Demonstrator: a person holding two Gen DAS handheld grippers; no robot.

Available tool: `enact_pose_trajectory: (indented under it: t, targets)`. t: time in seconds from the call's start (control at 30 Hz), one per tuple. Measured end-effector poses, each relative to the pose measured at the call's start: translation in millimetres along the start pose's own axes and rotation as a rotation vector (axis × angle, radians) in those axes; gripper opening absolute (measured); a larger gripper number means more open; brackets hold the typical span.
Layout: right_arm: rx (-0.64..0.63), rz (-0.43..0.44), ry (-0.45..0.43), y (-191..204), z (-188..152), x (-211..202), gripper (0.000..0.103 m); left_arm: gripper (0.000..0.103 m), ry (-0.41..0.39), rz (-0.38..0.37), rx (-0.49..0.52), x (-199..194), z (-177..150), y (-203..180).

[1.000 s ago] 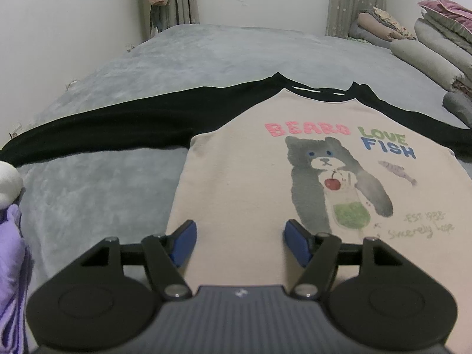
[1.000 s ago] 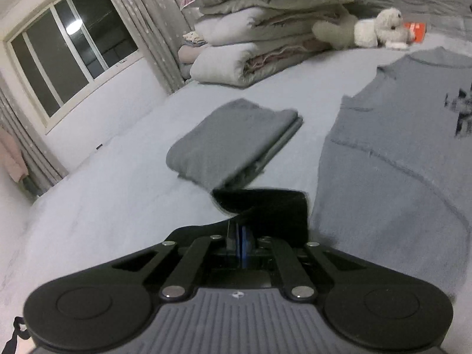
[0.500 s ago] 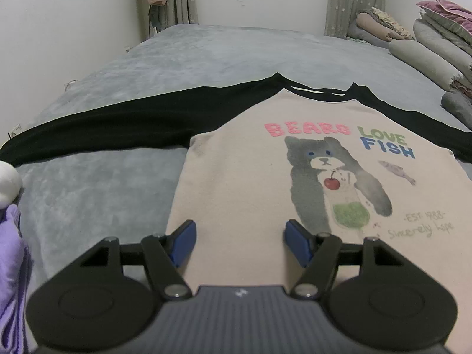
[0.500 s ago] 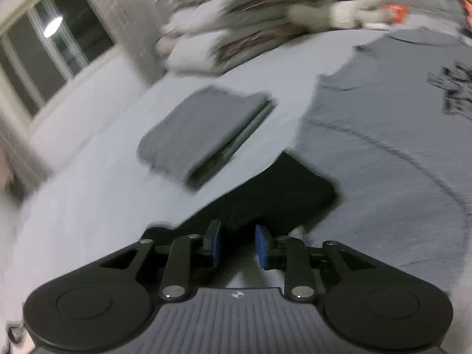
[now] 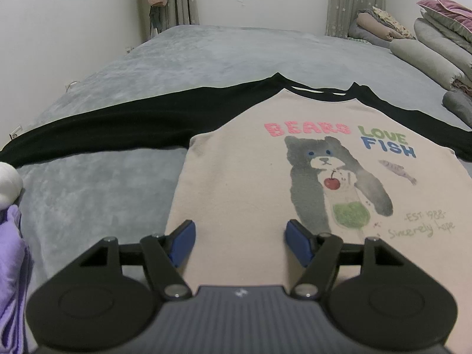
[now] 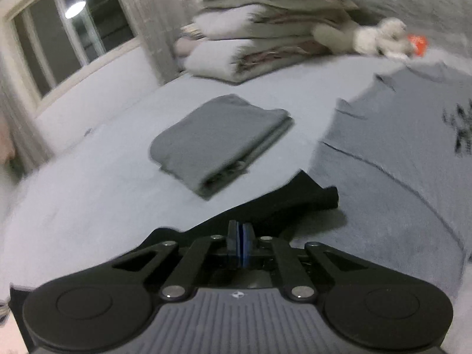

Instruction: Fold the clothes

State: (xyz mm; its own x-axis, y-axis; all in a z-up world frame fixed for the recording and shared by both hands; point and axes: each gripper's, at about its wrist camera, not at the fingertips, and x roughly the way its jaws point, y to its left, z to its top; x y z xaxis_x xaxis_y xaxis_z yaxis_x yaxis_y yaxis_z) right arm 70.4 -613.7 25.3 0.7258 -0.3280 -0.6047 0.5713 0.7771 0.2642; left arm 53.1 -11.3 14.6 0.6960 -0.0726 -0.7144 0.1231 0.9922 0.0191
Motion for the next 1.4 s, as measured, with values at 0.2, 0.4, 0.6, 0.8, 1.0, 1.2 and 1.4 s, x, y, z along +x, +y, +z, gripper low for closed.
enact_pose_trajectory:
  t: [0.2,0.4,0.6,0.8,1.0,1.2,1.4]
  targets:
    - [-0.255,0.029,-0.042,41,5,-29,0.004,0.066,0.001,0.000,-0.001,0,0,1]
    - [-0.356,0.085,-0.146,77,8,-65,0.004,0.067,0.001,-0.001,-0.003,0,0,1]
    - [-0.274,0.001,-0.116,69,8,-48,0.004,0.067,0.001,-0.003,-0.004,-1,0,0]
    - [-0.115,-0.110,-0.144,25,11,-28,0.004,0.069,0.000,-0.010,-0.013,-1,1,2]
    - [-0.135,-0.102,-0.172,23,3,-26,0.004,0.070,-0.002,-0.018,-0.023,-1,2,4]
    - [-0.180,0.114,-0.275,67,0,-72,0.004,0.070,-0.023,-0.041,-0.081,-6,6,15]
    - [-0.485,0.514,-0.322,183,-46,-156,0.004,0.073,-0.061,-0.081,-0.216,-17,14,44]
